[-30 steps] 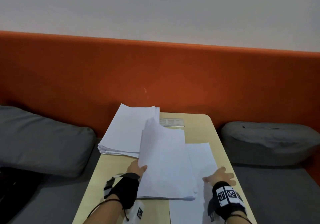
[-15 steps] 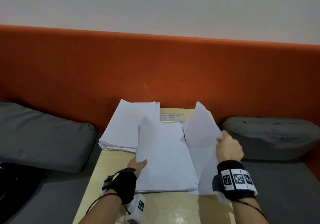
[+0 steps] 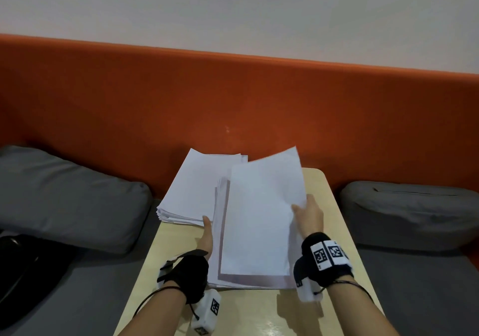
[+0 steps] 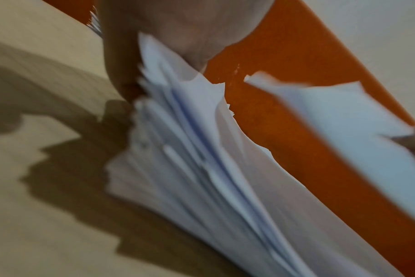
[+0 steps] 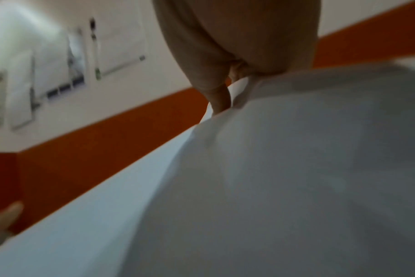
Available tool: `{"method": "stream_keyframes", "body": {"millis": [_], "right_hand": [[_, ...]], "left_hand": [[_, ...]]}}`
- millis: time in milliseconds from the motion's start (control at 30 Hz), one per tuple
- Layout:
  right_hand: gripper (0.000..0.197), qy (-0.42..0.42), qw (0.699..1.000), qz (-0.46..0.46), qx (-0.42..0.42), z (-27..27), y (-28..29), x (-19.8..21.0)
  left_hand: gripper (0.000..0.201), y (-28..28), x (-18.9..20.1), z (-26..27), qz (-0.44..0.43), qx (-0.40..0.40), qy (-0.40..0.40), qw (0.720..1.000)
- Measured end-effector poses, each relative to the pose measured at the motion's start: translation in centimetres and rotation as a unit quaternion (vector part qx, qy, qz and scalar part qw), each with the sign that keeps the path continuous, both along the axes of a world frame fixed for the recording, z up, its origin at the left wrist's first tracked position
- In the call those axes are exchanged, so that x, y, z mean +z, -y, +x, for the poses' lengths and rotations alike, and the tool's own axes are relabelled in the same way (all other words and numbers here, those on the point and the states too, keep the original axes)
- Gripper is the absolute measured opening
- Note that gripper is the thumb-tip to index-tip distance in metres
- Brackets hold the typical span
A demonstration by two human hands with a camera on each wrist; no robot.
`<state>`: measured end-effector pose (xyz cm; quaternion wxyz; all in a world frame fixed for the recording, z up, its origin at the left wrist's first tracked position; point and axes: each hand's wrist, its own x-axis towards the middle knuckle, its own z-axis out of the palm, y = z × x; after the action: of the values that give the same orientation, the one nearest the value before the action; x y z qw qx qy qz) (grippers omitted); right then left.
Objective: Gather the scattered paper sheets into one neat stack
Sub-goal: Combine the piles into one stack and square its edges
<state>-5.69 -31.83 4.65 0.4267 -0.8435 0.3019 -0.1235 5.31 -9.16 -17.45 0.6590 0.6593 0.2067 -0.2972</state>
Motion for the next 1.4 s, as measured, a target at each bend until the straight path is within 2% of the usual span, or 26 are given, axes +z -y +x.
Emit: {"method": "stream_keyframes", "body": {"millis": [33,100,133,167,233,267,333,367,433,500,567,600,633,667,700,800,900,967,1067,1233,1400], "right_hand": [[0.036,-0.03,0.999,0.012,0.009,0.3,0.0,-1.5],[0.055,-0.118,0.992,0.022,0.034,0.4,-0.1,-4.1],[0.066,-0.178,0.983,0.003,0.051,0.3,-0.2,-5.3],[0.074,-0.242,0.967,-0.03,0.075,0.0,-0.5,-6.4],[0.082,-0.322,0.932,-0.1,0.135,-0.5,-1.1,-8.6],[0.083,-0.333,0.922,-0.12,0.16,-0.8,-1.5,-9.5],[0.084,-0.335,0.917,-0.123,0.178,-1.0,-1.8,-10.5],[0.085,-0.327,0.923,-0.111,0.171,-0.9,-1.7,-10.5],[0.091,-0.261,0.954,-0.039,0.143,-0.8,-0.8,-9.9],[0.102,-0.142,0.98,0.115,0.08,-0.5,0.7,-9.6],[0.118,-0.058,0.966,0.25,0.014,-0.3,2.1,-8.7],[0.111,-0.031,0.959,0.283,0.002,-0.4,2.6,-7.8],[0.089,-0.006,0.955,0.296,0.004,-0.4,2.8,-6.4],[0.064,0.021,0.956,0.292,0.015,-0.4,3.0,-5.0],[0.047,0.054,0.959,0.279,0.024,-0.3,3.2,-3.7],[0.034,0.164,0.947,0.272,0.054,-0.4,2.5,0.4],[0.019,0.204,0.938,0.27,0.068,-0.6,1.4,2.9],[0.018,0.21,0.938,0.264,0.082,-0.8,0.9,3.9],[0.029,0.203,0.943,0.245,0.097,-1.4,0.6,4.3],[0.028,0.205,0.947,0.224,0.109,-2.1,0.1,5.2],[0.021,0.275,0.93,0.218,0.111,-2.8,-0.1,7.5]], "left_hand": [[0.136,-0.2,-0.1,0.0,-0.011,-0.003,0.007,1.0],[0.131,0.2,4.0,-1.5,0.0,-0.033,-0.004,0.999],[0.121,0.6,8.4,-3.7,0.016,-0.06,0.014,0.998],[0.105,1.0,10.9,-5.2,0.039,-0.09,0.039,0.994],[0.073,1.5,11.8,-6.3,0.1,-0.112,0.099,0.984],[0.06,1.8,11.7,-6.5,0.122,-0.111,0.13,0.978],[0.049,2.4,11.4,-6.8,0.163,-0.107,0.186,0.963],[0.047,2.7,11.8,-7.0,0.168,-0.102,0.206,0.958],[0.045,2.9,12.6,-7.3,0.134,-0.079,0.245,0.957],[0.042,2.9,14.1,-7.6,0.053,-0.061,0.264,0.961],[0.038,2.6,16.2,-7.8,-0.004,-0.064,0.296,0.953],[0.035,2.5,17.2,-7.7,-0.009,-0.073,0.323,0.944],[0.032,2.4,18.2,-7.6,-0.008,-0.078,0.351,0.933],[0.03,2.5,19.1,-7.3,-0.008,-0.077,0.379,0.922],[0.029,2.6,20.1,-7.1,-0.008,-0.071,0.4,0.914],[0.027,3.4,23.2,-6.7,-0.023,-0.023,0.438,0.898],[0.03,4.0,25.0,-6.2,-0.08,0.05,0.451,0.887],[0.033,3.9,25.8,-6.2,-0.092,0.075,0.45,0.885],[0.037,3.8,26.3,-6.8,-0.095,0.056,0.45,0.886],[0.036,4.0,27.5,-7.3,-0.1,0.062,0.468,0.876],[0.036,4.2,29.9,-7.2,-0.129,0.055,0.495,0.858]]}}
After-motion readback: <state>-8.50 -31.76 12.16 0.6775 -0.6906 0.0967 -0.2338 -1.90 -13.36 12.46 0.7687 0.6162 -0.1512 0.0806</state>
